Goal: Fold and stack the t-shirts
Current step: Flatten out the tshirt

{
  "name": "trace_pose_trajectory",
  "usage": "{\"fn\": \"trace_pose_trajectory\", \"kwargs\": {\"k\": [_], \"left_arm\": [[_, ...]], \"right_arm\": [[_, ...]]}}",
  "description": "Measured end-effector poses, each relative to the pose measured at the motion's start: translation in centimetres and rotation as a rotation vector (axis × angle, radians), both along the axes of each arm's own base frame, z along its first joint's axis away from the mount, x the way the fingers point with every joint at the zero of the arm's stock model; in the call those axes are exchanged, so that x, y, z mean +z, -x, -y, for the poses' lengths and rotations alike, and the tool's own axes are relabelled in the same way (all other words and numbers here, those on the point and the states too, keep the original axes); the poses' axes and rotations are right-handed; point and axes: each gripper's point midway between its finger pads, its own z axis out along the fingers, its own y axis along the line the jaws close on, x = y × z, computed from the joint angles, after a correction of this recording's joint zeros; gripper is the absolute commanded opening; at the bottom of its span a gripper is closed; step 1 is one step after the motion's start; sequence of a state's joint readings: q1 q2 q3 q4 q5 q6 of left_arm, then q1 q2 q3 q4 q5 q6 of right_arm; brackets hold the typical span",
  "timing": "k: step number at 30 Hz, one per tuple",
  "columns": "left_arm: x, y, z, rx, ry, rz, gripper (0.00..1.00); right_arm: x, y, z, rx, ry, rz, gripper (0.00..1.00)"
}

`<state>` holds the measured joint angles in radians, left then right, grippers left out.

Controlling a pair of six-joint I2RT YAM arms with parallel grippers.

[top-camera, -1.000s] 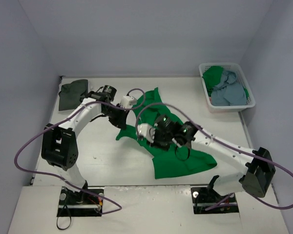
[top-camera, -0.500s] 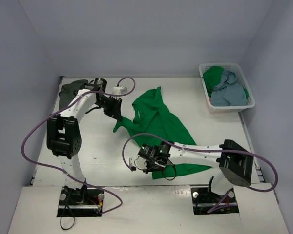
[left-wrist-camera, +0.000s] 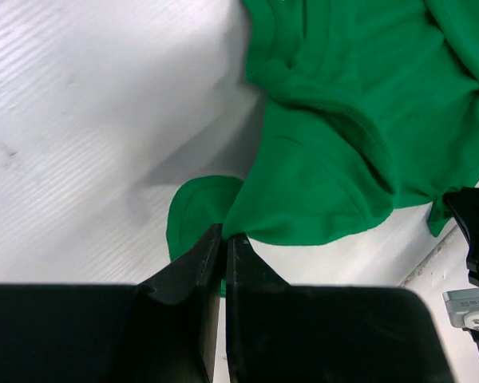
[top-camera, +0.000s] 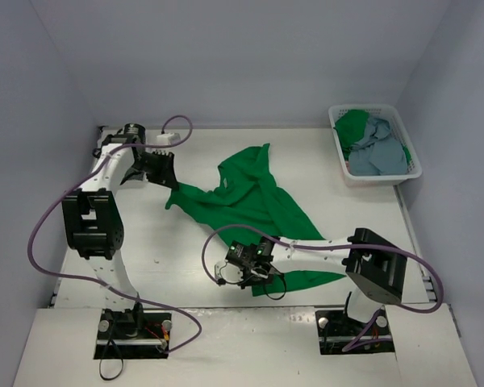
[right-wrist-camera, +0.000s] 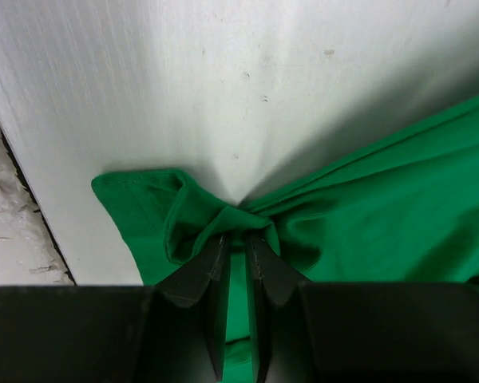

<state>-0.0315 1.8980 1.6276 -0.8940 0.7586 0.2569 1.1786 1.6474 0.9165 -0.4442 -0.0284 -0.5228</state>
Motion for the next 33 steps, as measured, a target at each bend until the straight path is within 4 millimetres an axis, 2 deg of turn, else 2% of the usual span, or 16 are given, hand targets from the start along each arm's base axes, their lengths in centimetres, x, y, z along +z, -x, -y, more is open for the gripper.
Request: {"fn": "trace_pose_trajectory", "kwargs": {"k": [3, 6, 7, 10, 15, 20, 24, 25, 28, 33], "left_arm": [[0.2, -0.7, -2.2, 0.057, 0.009, 0.004, 0.0], [0.2, -0.8, -3.8, 0.097, 0.012, -0.005, 0.0], [0.2, -0.8, -4.1, 0.106, 0.012, -0.006, 0.0], [0.2, -0.9, -4.8, 0.122, 0.021, -0.004, 0.0], [-1.1, -0.3, -5.2, 0.134, 0.034, -0.03, 0.0], [-1.8, 0.2, -6.0, 0.158, 0.043, -0.053, 0.0], [-1.6, 0.2, -6.9, 0.183, 0.053, -0.047, 0.0], [-1.6, 0.3, -7.2, 0.19, 0.056, -0.046, 0.0], [-1.4, 0.5, -7.9, 0.204, 0.06, -0.036, 0.0], [-1.7, 0.9, -8.1, 0.209, 0.063, -0.041, 0.0]], "right_arm": [[0.0, -0.6, 0.1, -0.008, -0.002, 0.011, 0.1], [0.1, -2.2, 0.2, -0.039, -0.005, 0.033, 0.1], [0.1, -2.9, 0.3, -0.054, -0.005, 0.041, 0.18], [0.2, -5.6, 0.4, -0.111, -0.008, 0.06, 0.35], [0.5, -10.7, 0.9, -0.231, -0.027, 0.088, 0.38], [0.8, -17.1, 1.6, -0.352, -0.052, 0.166, 0.38], [0.9, -20.1, 2.8, -0.408, -0.064, 0.201, 0.45], [0.9, -20.3, 3.0, -0.415, -0.072, 0.197, 0.5], [1.1, -20.2, 2.9, -0.421, -0.109, 0.163, 0.54], [2.4, -17.9, 2.5, -0.398, -0.157, 0.095, 0.56]]}}
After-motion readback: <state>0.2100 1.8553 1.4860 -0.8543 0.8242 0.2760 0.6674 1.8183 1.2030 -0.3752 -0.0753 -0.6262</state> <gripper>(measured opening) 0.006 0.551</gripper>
